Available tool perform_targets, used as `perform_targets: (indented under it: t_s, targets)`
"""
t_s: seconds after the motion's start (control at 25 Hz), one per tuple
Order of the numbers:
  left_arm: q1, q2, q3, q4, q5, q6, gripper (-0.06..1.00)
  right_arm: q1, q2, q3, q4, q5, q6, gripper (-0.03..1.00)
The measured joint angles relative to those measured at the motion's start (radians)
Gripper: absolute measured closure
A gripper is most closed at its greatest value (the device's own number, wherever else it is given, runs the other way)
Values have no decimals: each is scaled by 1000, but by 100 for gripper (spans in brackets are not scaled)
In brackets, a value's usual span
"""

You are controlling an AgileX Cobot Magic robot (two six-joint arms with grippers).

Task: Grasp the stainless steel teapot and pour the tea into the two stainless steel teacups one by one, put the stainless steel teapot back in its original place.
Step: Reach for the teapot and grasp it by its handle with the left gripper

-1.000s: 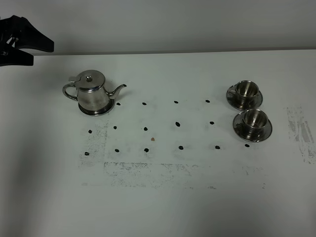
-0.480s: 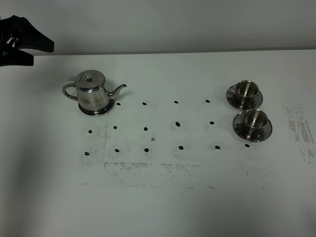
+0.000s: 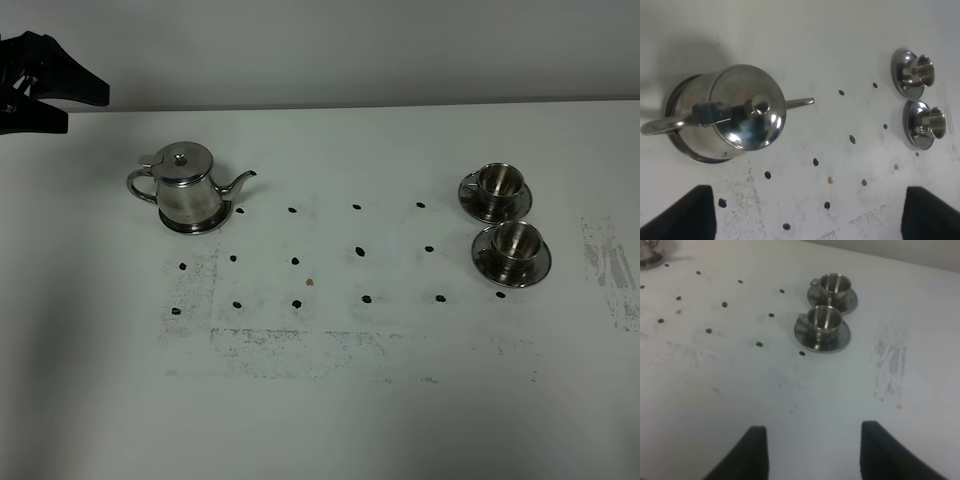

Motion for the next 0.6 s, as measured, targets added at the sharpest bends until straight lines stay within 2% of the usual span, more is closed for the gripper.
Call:
perform_targets:
  t_s: [0.6]
  targets:
    - [0,0,0,1,17,10,22,0,0,2,-35,0,6,56]
